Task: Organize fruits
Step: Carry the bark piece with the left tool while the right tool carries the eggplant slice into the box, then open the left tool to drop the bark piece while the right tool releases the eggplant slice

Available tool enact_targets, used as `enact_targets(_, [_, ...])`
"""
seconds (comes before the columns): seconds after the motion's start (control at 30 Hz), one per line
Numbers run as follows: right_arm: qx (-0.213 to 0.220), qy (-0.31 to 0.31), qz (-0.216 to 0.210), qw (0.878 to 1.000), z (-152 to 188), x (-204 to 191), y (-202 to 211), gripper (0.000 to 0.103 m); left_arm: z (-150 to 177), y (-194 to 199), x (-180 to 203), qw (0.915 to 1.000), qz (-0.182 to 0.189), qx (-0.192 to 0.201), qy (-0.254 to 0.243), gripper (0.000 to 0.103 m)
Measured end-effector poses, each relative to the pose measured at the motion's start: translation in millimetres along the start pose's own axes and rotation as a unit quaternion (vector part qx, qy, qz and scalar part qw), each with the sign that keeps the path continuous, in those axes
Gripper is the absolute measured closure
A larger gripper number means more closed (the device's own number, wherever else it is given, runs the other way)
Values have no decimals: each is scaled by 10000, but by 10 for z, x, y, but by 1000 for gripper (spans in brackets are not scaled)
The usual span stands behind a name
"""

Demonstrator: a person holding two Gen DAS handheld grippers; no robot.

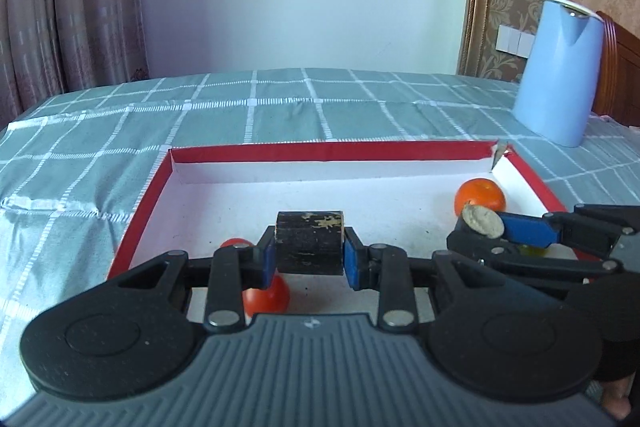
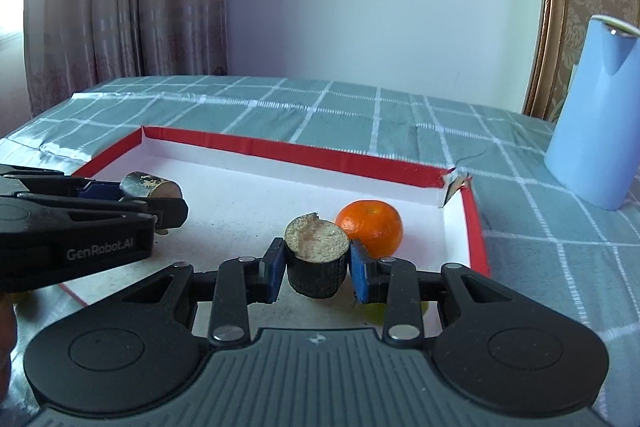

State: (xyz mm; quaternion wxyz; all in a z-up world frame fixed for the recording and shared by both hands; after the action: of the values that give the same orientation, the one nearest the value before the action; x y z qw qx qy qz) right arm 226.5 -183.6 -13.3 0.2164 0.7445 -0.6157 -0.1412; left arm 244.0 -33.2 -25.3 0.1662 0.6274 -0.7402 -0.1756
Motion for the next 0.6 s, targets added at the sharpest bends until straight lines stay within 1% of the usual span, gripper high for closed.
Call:
enact_targets(0.13, [-31,-27,-55,10000,-19,-42,-44,70,-9,-99,-31,9998,-135,-121,104,73])
enact_targets(0.23, [-81,53,-64,9999,3,-77,-65,70,7,-140,-43,9995,-250,-168,69,73])
enact_targets(0.47, [-84,42,-5,10000,0,-79,-74,70,19,-153,-52,9995,-257,-172,74,73])
enact_targets(0.53, [-82,4,-4,10000,2,-67,-68,70,26,-149,-46,9995,-284,-157,38,67])
enact_targets(0.57, [-83,-29,-3,10000,2,-60,-65,70,26,-143,-44,9995,-279,-130,31,58])
enact_targets(0.6, [-85,-40,-7,10000,3,-56,-65,70,21,-125,-44,9995,-292,-73,24,52])
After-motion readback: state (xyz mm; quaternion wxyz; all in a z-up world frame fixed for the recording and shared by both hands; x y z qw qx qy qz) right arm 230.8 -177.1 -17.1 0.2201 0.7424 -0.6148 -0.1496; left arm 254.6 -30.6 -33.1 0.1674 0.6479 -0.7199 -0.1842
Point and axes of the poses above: each gripper's, at about its wrist camera, not at the fingertips, and y roughly against the way its jaws point, x to its right, z to its underside, the point moved 5 cm from there along -y, roughly the way its jaws point, and after that the axes turned 5 degrees about x, right-handed, at the moved point
